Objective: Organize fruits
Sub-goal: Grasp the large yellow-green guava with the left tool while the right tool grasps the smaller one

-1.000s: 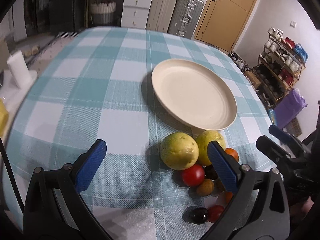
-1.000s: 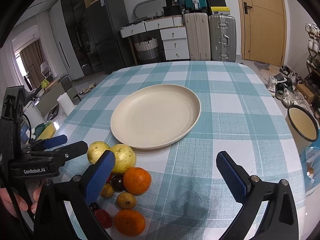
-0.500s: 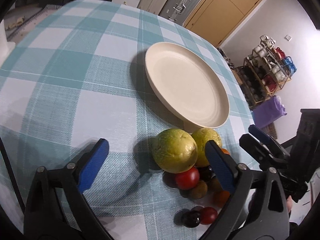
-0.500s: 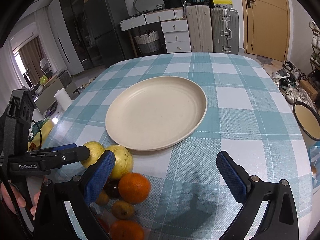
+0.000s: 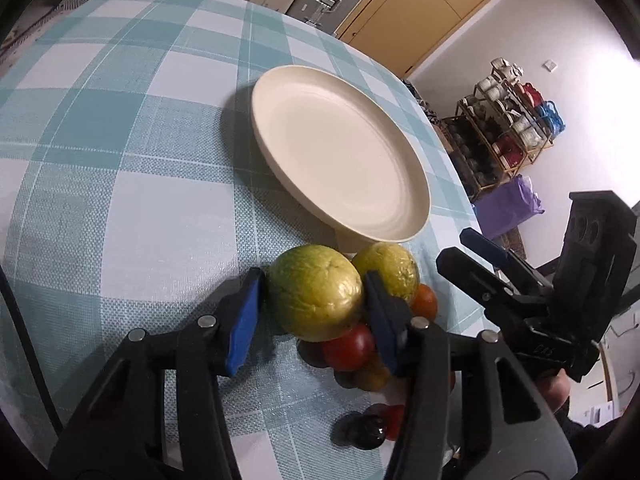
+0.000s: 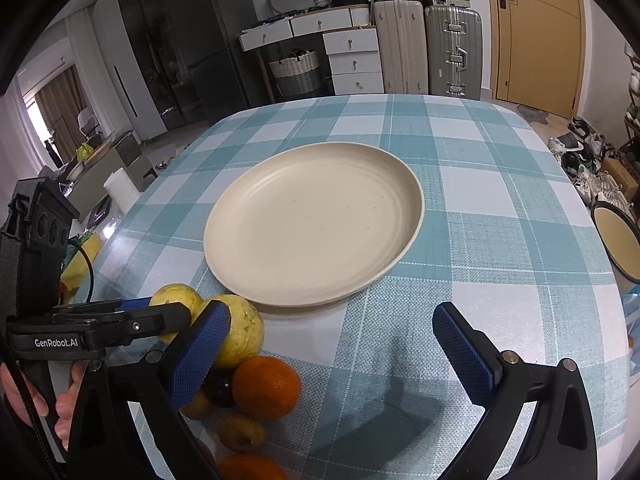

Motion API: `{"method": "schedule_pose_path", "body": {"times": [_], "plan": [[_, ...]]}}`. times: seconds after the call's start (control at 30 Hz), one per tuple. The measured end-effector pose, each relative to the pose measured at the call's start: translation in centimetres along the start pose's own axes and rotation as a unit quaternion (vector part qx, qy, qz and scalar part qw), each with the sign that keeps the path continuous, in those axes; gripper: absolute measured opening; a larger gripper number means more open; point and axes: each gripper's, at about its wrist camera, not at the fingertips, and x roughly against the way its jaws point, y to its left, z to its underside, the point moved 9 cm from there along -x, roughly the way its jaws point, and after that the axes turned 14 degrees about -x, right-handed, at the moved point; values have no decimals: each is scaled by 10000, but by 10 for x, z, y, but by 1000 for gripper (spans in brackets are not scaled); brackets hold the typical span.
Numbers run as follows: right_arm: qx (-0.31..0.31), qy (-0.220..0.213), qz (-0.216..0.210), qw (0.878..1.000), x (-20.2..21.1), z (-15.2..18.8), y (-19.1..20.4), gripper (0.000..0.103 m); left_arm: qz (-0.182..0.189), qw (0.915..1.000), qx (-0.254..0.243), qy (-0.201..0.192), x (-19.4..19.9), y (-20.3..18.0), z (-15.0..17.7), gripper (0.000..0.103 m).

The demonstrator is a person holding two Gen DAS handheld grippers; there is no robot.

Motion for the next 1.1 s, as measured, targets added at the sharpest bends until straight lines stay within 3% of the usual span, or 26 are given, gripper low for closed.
{"method": "schedule_pose_path", "body": {"times": [0.73,1.1], "plan": [[145,274,-449,9985,-2,12,35,103,-44,9993,122,-360,29,27,-4,47],[518,548,-216,9969,-20,27,55,103,0,9991,126,-396,38,32,7,47]]}}
